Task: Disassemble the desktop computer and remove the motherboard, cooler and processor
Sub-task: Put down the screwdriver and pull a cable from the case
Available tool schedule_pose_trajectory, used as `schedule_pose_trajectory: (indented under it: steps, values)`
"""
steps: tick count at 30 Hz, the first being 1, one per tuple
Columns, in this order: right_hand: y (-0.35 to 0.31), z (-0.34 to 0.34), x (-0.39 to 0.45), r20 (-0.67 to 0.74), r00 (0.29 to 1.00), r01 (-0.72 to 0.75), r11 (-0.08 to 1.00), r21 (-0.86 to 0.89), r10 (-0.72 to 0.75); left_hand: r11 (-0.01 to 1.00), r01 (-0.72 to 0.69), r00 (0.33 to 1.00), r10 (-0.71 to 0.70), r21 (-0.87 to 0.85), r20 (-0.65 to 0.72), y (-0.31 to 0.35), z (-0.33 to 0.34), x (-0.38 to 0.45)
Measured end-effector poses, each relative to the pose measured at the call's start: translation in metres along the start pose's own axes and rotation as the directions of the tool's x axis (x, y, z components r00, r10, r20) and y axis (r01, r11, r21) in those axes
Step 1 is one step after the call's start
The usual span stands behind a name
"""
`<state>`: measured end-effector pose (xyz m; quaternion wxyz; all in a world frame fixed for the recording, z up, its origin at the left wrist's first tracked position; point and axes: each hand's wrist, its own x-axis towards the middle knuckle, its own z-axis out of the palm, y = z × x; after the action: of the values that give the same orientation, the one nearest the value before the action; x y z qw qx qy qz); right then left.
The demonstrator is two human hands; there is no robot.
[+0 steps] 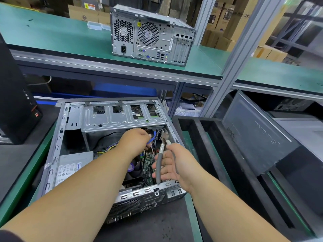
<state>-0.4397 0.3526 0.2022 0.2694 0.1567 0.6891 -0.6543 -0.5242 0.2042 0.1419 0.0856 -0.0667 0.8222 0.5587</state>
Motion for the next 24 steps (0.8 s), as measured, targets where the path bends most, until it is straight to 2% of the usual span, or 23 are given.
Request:
schedule_pose_trajectory:
  steps: [2,5,7,9,12,15,17,20,24]
  values:
    - [0.000,-0.001,-0.001,0.010,1.000,0.003,1.000,0.018,-0.003,1.000,-0.018,0.999,0.019,0.026,-0.026,-0.001,-0.002,0.000]
    - [0.000,-0.007,-0.003,0.055,0.998,0.012,0.999,0.041,-0.014,0.947,-0.078,0.983,0.125,0.311,-0.133,0.000,-0.005,-0.002]
    - [-0.001,-0.011,-0.004,0.089,0.996,0.019,0.997,0.075,-0.026,0.924,-0.090,0.958,0.182,0.373,-0.221,0.002,-0.006,-0.004]
    - [-0.002,-0.016,-0.006,0.116,0.991,0.053,0.991,0.122,-0.068,0.917,-0.134,0.905,0.268,0.377,-0.330,0.007,-0.008,-0.009]
    - [-0.005,-0.027,-0.011,0.120,0.973,0.177,0.971,0.160,-0.197,0.922,-0.288,0.808,0.379,0.258,-0.452,0.021,-0.012,-0.022]
    - [-0.011,-0.046,-0.019,0.115,0.941,0.288,0.932,0.221,-0.318,0.903,-0.398,0.777,0.425,0.160,-0.465,0.040,-0.008,-0.035]
    - [-0.015,-0.065,-0.025,0.086,0.924,0.343,0.907,0.244,-0.373,0.903,-0.423,0.799,0.411,0.076,-0.439,0.053,0.003,-0.044]
    - [-0.016,-0.099,-0.033,0.021,0.907,0.401,0.877,0.264,-0.421,0.891,-0.418,0.867,0.333,-0.177,-0.371,0.071,0.029,-0.054]
    - [-0.008,-0.149,-0.042,-0.050,0.910,0.407,0.863,0.299,-0.412,0.902,-0.379,0.911,0.323,-0.208,-0.257,0.084,0.078,-0.057]
